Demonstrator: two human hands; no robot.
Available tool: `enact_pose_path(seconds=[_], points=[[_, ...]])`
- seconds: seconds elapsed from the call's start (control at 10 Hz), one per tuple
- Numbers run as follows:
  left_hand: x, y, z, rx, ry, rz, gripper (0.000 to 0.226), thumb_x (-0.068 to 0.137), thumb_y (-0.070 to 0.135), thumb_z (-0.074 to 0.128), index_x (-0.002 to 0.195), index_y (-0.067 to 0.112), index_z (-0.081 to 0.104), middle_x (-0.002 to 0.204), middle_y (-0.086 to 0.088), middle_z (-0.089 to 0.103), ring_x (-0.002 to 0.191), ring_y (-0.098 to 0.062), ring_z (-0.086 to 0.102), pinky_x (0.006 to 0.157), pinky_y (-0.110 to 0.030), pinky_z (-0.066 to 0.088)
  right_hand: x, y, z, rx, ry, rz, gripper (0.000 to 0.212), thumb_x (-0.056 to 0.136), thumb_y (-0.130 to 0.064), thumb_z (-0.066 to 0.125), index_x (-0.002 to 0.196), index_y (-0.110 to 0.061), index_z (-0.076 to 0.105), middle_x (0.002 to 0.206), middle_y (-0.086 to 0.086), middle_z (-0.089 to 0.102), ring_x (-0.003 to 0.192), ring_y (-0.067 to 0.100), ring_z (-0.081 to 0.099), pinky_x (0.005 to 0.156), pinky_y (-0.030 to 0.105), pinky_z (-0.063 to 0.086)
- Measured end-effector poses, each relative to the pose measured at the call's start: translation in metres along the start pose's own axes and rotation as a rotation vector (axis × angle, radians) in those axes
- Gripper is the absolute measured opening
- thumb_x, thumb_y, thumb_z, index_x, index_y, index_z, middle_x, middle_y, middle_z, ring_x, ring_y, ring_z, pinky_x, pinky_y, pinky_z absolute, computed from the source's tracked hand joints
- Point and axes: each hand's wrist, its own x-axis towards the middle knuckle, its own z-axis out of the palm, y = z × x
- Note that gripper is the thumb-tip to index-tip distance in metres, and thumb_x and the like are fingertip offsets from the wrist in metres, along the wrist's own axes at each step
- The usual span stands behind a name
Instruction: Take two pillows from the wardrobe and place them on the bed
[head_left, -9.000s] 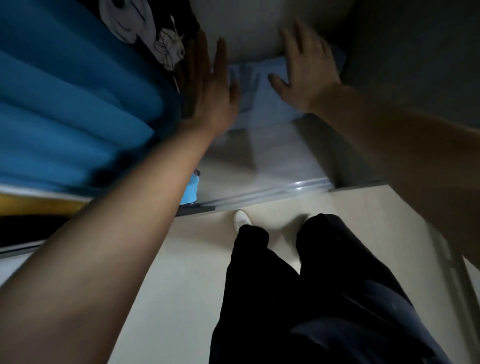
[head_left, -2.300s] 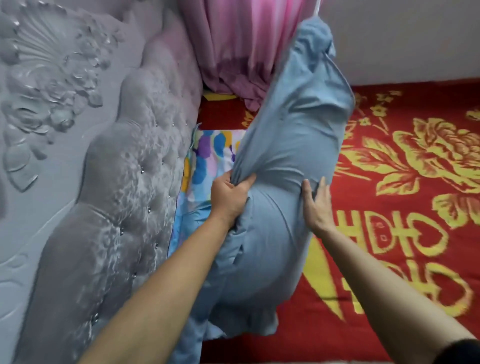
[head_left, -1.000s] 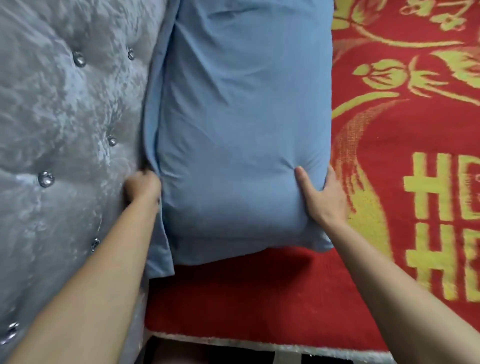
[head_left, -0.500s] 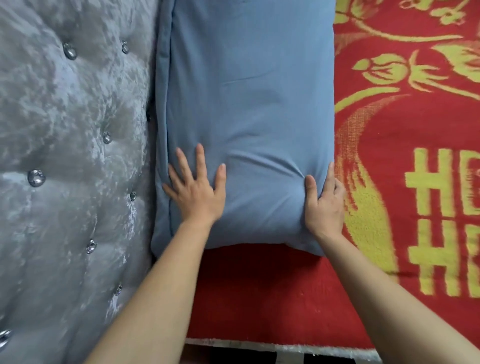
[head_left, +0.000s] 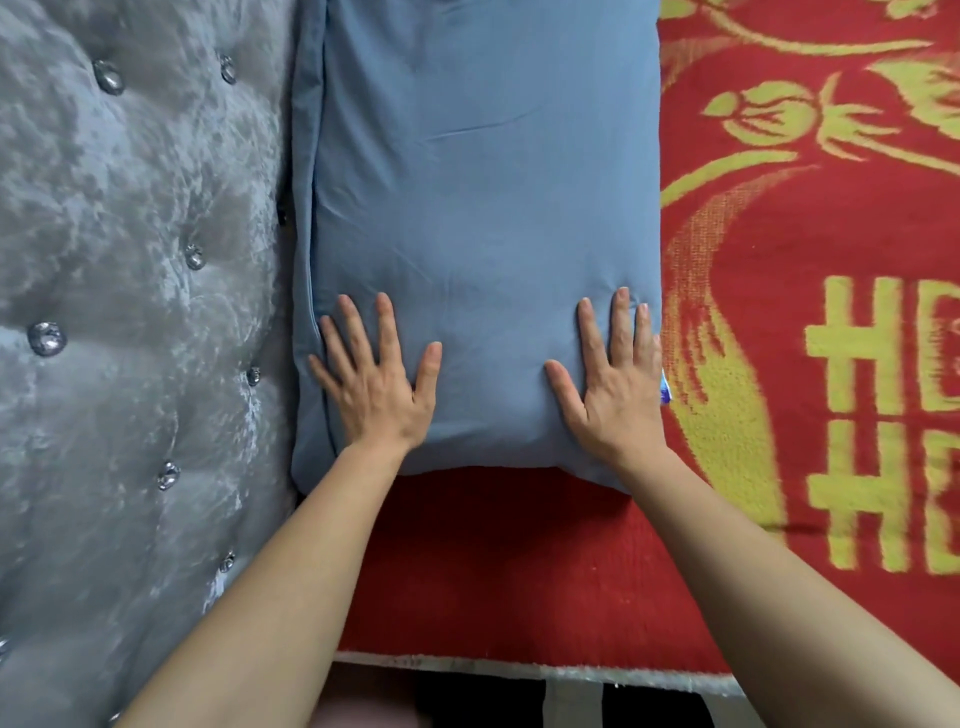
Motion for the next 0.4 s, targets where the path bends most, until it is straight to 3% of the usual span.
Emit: enact_pose_path(seconds=[0.2, 0.3, 0.4], points=[[-0.004, 0.003, -0.019, 0.052, -0.105, -0.012, 0.077, 0.091, 0.07, 0.018, 0.153, 0.031, -0.005, 0.162, -0.012, -0.007, 0.147, -0.037, -0.002, 0.114, -0.061, 0.008, -0.006, 0.002, -0.016, -0.015, -0.104, -0.004, 0.074, 0.094, -0.065, 0.03, 0.157, -0.028, 0.012, 0.165, 0.012, 0.004, 0.15, 0.039, 0.007, 0.12, 0.052, 0.015], [-0.003, 0.005, -0.054, 0.045, -0.251, -0.008, 0.073, 0.094, 0.066, 0.022, 0.153, 0.03, -0.001, 0.162, -0.009, -0.004, 0.148, -0.034, 0.0, 0.118, -0.054, 0.012, -0.006, -0.001, -0.046, -0.058, -0.237, -0.008, 0.075, 0.095, -0.063, 0.026, 0.156, -0.023, 0.014, 0.163, 0.018, 0.011, 0.146, 0.042, 0.019, 0.12, 0.049, 0.021], [-0.02, 0.006, -0.094, 0.123, -0.313, 0.042, 0.067, 0.097, 0.059, 0.021, 0.151, 0.02, 0.02, 0.16, -0.012, 0.014, 0.146, -0.033, 0.016, 0.113, -0.052, 0.027, -0.01, -0.007, -0.091, -0.064, -0.436, -0.025, 0.071, 0.096, -0.06, 0.032, 0.154, -0.023, 0.016, 0.157, 0.014, 0.023, 0.136, 0.036, 0.04, 0.108, 0.047, 0.039]])
